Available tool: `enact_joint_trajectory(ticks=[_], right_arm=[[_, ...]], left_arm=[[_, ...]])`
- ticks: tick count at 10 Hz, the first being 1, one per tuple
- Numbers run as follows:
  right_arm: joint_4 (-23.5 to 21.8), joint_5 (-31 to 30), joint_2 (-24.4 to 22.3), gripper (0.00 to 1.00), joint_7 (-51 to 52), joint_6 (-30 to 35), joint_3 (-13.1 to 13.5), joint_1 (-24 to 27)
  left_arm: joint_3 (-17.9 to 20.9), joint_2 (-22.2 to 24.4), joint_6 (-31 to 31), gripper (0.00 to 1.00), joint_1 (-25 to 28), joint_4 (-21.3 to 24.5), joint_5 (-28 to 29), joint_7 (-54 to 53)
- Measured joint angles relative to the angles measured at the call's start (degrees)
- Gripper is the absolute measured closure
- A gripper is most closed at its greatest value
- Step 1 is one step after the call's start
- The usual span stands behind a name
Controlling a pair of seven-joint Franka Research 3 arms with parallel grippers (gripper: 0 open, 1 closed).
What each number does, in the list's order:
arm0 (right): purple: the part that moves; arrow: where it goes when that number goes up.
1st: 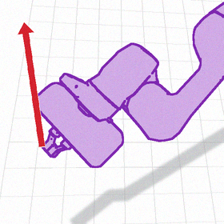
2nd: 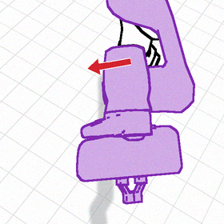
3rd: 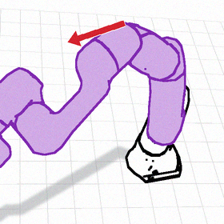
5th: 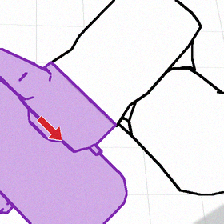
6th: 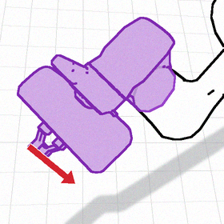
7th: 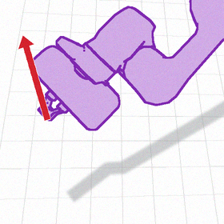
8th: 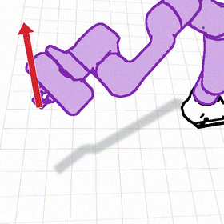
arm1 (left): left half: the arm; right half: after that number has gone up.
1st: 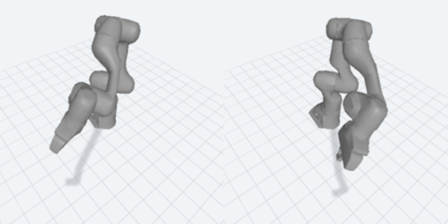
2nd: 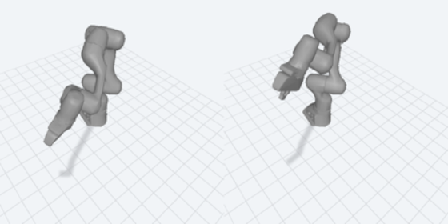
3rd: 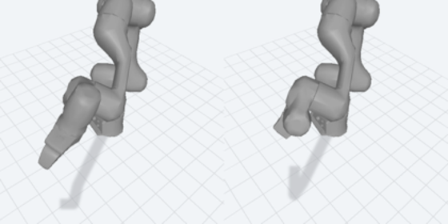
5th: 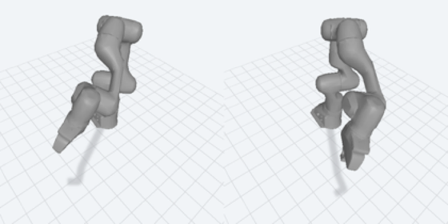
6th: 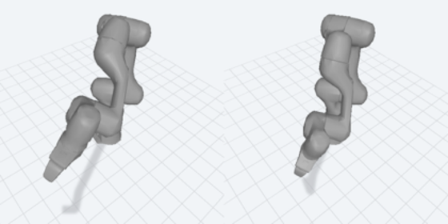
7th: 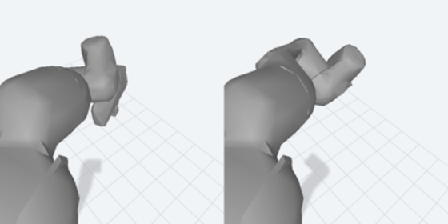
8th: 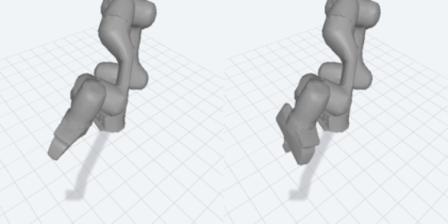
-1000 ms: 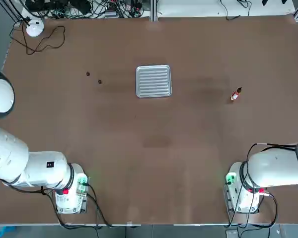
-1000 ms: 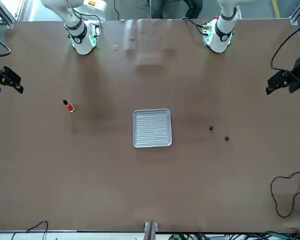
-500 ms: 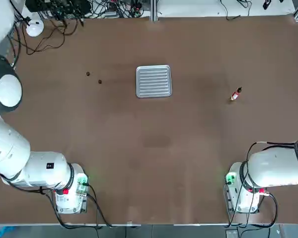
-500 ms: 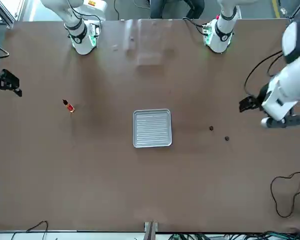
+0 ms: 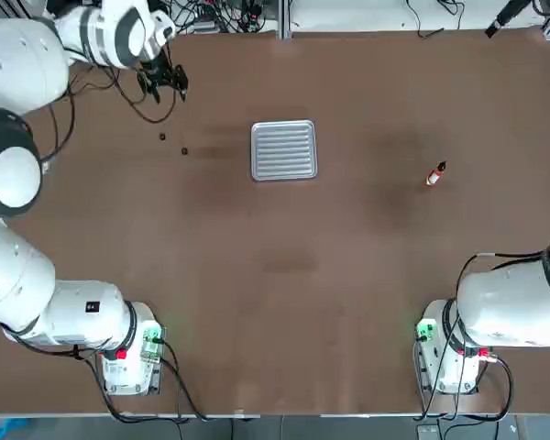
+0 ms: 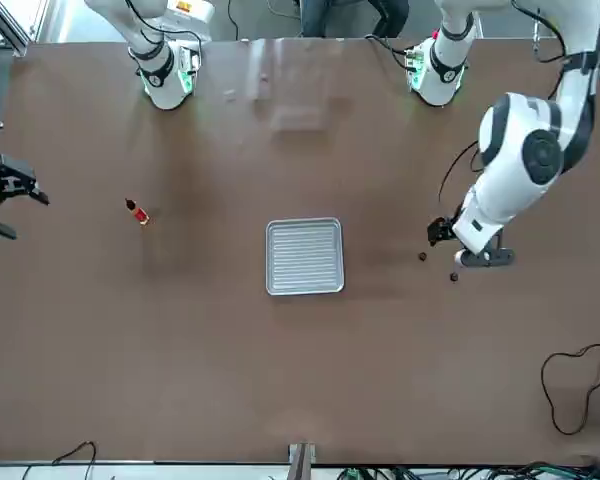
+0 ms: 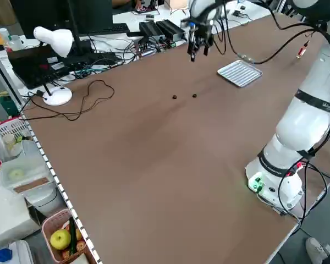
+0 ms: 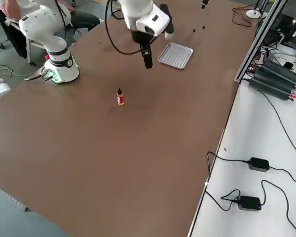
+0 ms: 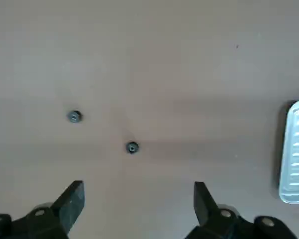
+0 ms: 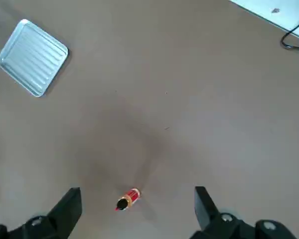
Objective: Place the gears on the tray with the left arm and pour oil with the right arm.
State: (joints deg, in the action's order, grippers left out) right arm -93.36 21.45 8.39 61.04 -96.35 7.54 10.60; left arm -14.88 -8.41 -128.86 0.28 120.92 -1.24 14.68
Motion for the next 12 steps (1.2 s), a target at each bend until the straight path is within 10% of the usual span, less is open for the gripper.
enact_joint_trajectory(ticks=[4,12], right_arm=[[-4.4,10.6,4.2,0.00,23.0,-1.0,0.0,5.0],[-13.9,24.0,15.4,0.00,64.0,0.1,0.0,15.0]], left_arm=[[-1.0,-3.3,-13.2,0.11,0.5,10.8,1.9,1.5],[-0.9,-13.4,-23.6,0.34,2.2,9.6,9.3,2.9]])
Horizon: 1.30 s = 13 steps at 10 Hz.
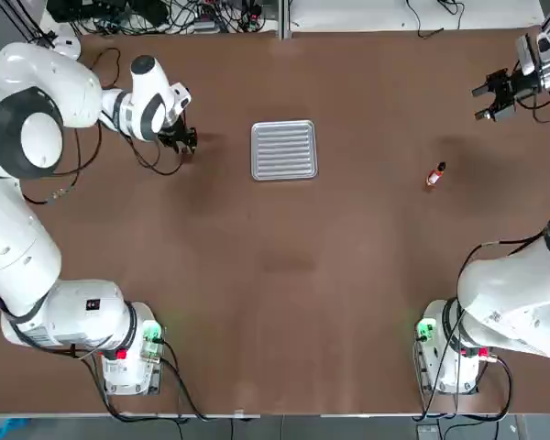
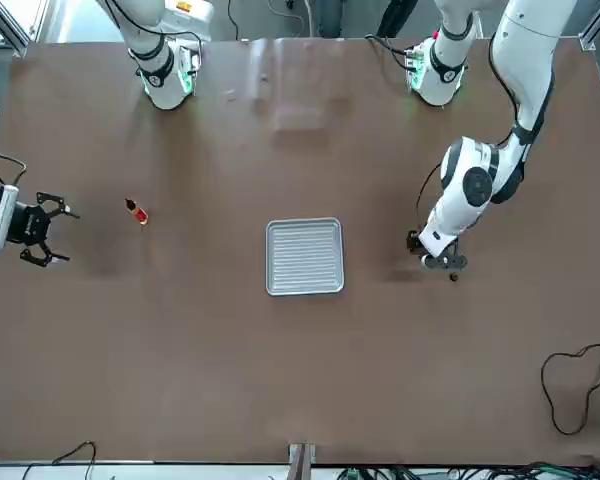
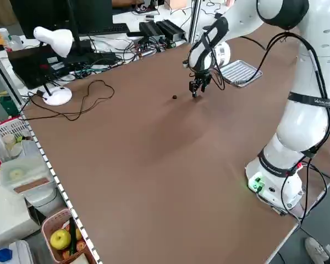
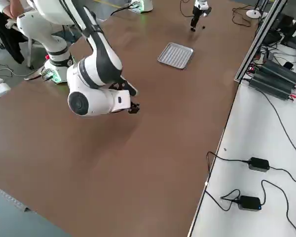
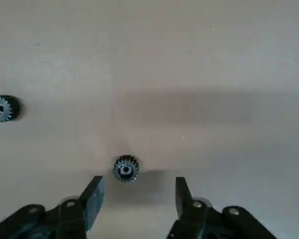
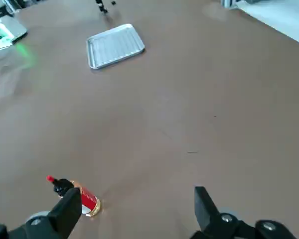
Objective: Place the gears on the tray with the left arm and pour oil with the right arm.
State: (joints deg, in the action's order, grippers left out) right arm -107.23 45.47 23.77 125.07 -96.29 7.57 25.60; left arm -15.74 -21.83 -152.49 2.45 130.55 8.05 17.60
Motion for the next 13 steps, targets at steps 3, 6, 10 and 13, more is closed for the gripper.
enact_joint_trajectory(ticks=[3,6,10,13], right_arm=[[-0.3,1.7,4.9,0.00,15.2,2.4,0.0,1.7],[-0.4,1.8,8.3,0.00,24.7,4.5,-0.1,2.0],[-2.5,1.8,13.3,0.00,30.5,6.2,0.0,3.5],[-5.9,1.7,14.9,0.00,31.6,6.2,-0.1,3.9]], left_arm=[[0.3,-0.8,0.0,0.39,0.0,-0.4,2.8,1.0],[0.8,-2.3,0.0,0.43,0.1,-0.9,4.6,1.7],[1.2,-2.5,0.0,0.77,0.5,-1.5,4.8,1.7],[1.2,-2.5,-0.1,0.76,0.5,-2.6,4.8,3.0]])
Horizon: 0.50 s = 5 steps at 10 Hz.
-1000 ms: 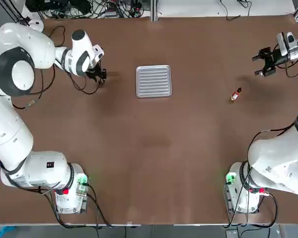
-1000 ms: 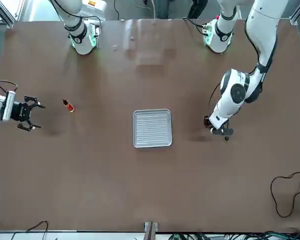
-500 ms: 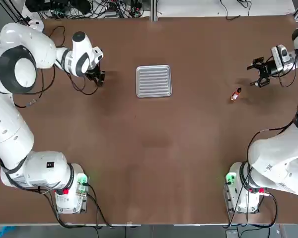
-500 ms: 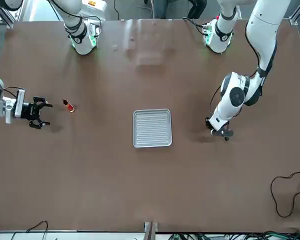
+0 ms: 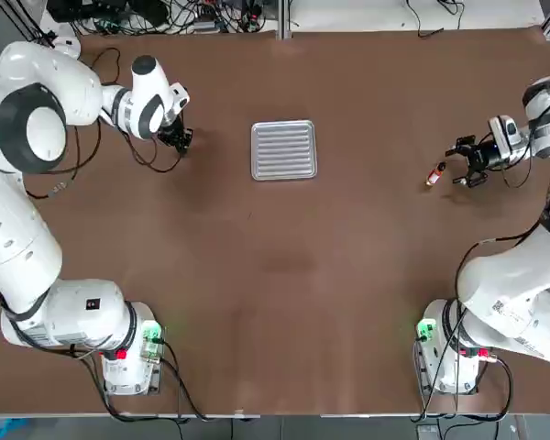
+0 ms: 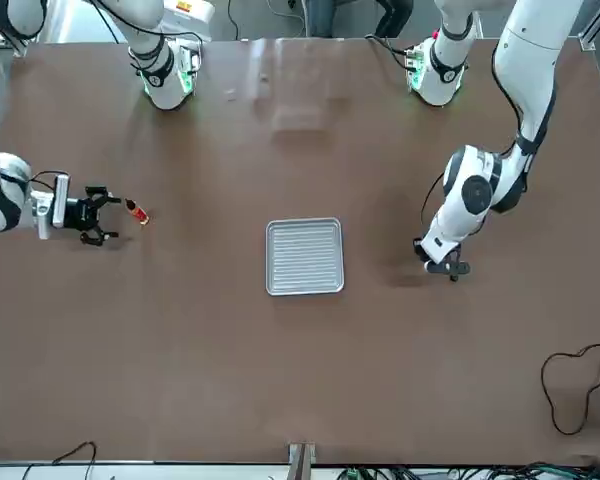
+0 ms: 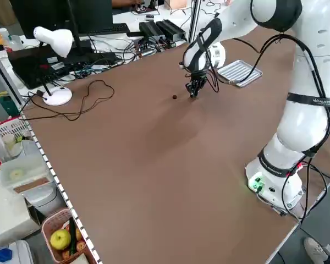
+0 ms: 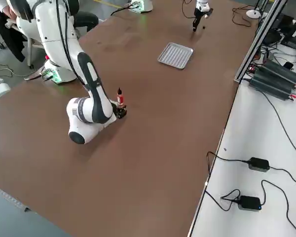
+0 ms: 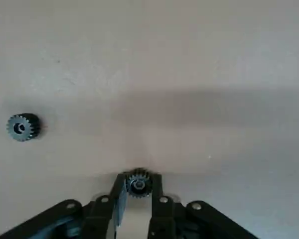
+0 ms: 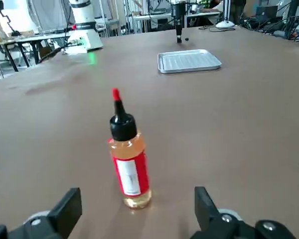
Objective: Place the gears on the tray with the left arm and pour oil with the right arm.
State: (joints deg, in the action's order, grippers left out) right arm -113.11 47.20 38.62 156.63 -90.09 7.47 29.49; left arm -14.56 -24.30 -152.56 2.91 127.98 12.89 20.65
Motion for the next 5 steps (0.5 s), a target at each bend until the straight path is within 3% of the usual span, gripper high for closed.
enact_joint_trajectory(ticks=[3,5], right_arm=[[-1.1,-0.4,0.2,0.00,1.5,-0.2,-0.1,0.0],[-1.9,-0.5,0.5,0.00,2.4,-0.9,-0.5,-0.1]], left_arm=[[-0.8,0.0,1.3,0.76,-2.9,-5.2,0.2,8.2],[-1.2,0.1,7.7,0.76,-9.1,-11.9,0.2,16.9]])
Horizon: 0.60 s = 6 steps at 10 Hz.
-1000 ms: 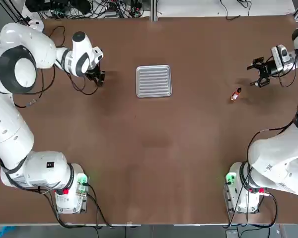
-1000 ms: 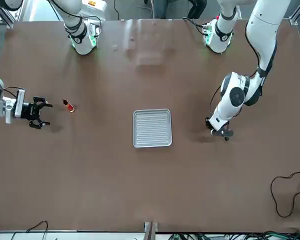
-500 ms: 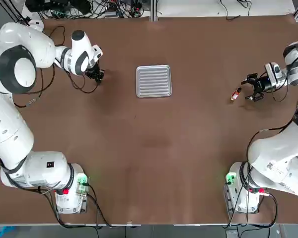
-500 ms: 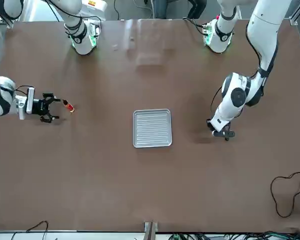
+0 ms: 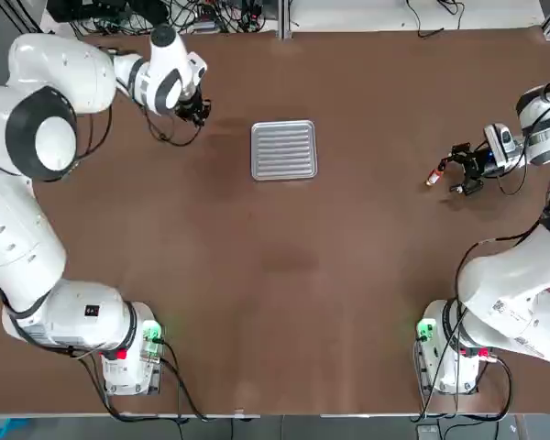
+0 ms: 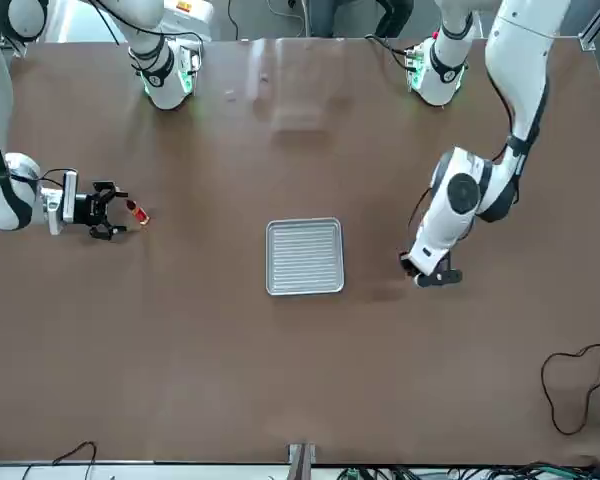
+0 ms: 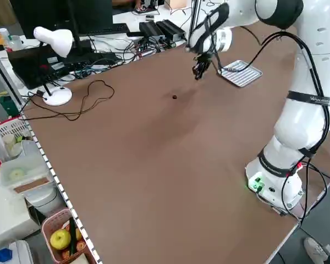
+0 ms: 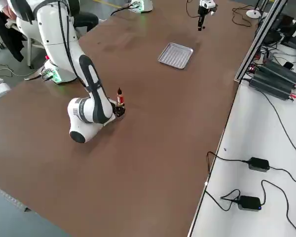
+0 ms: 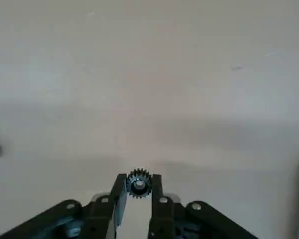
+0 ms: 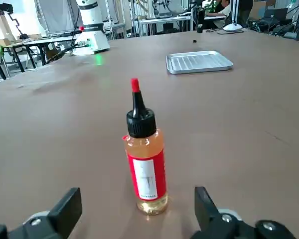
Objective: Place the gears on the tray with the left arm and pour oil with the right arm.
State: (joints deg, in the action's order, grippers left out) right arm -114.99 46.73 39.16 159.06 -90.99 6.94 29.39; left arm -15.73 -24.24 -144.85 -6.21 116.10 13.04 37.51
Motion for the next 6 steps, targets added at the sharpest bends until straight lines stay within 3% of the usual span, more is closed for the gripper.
enact_joint_trajectory(ticks=[4,6], right_arm=[[-0.2,0.0,0.8,0.00,0.4,-0.7,-0.7,-0.6],[-0.2,0.0,0.9,0.00,0.5,-0.7,-0.8,-0.6]], left_arm=[[-0.4,-2.1,3.7,0.76,-14.3,-6.3,0.0,17.3],[-0.2,-7.8,3.7,0.76,-21.5,-12.4,0.0,23.9]])
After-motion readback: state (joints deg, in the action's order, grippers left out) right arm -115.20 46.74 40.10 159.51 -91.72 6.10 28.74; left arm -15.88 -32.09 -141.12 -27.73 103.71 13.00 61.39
